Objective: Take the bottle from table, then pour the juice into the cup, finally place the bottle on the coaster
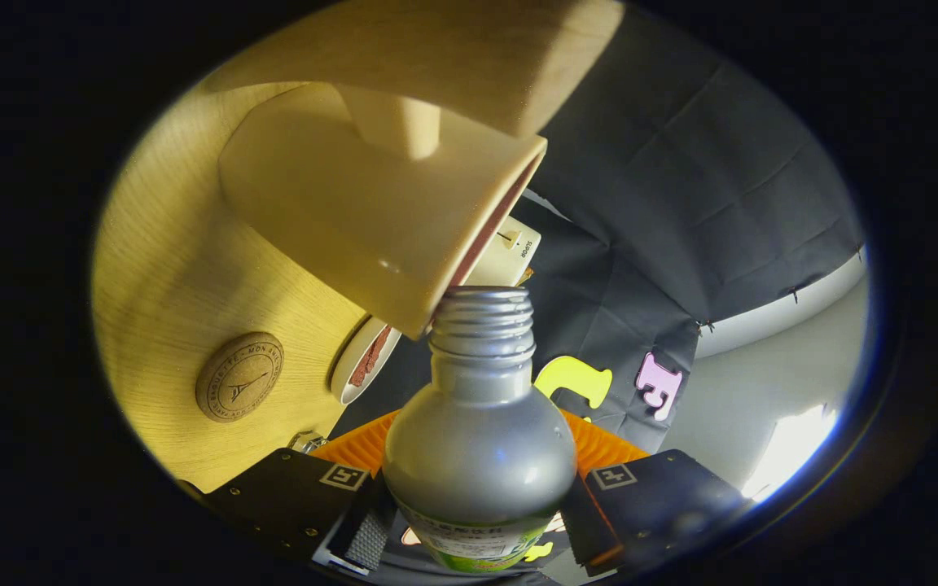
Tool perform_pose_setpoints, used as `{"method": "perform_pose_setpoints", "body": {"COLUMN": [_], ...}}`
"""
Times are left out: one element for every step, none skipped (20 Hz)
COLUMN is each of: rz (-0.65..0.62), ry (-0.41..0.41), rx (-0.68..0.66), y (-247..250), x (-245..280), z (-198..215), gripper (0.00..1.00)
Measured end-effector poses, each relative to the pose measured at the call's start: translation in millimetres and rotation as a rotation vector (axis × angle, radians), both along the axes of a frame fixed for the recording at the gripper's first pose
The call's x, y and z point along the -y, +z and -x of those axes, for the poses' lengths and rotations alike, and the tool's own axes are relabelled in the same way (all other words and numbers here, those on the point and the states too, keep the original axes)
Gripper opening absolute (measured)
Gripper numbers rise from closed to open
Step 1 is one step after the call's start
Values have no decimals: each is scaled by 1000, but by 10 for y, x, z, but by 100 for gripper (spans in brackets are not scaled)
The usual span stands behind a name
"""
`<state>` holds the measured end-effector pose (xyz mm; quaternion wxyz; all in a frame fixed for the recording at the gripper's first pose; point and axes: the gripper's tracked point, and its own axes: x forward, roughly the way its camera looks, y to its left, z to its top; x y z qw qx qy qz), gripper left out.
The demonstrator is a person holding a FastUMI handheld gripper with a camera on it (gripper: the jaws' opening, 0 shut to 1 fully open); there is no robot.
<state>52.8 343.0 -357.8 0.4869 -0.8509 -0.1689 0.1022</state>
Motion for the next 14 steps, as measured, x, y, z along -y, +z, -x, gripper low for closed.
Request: {"method": "perform_pose_setpoints", "body": {"rz": [-6, -12, -18, -26, -37, -48, -56, -64, -71, -77, -82, -88, -93, -101], "ry": [1, 2, 5, 10, 14, 16, 15, 13, 11, 9, 7, 7, 4, 0], "rx": [-5, -8, -7, -4, -2, -4, -11, -20, -27, -30, -33, -36, -44, -50], "y": [-10, -6, -4, 16, 25, 18, -2, -14, -23, -28, -30, -34, -40, -60], "x": [3, -7, -13, -30, -39, -45, -51, -54, -43, -50, -45, -46, -36, -32], "z": [8, 5, 16, 27, 35, 37, 40, 36, 34, 37, 50, 32, 28, 18], "gripper": [84, 83, 83, 84, 83, 84, 84, 83, 84, 83, 83, 83, 83, 83]}}
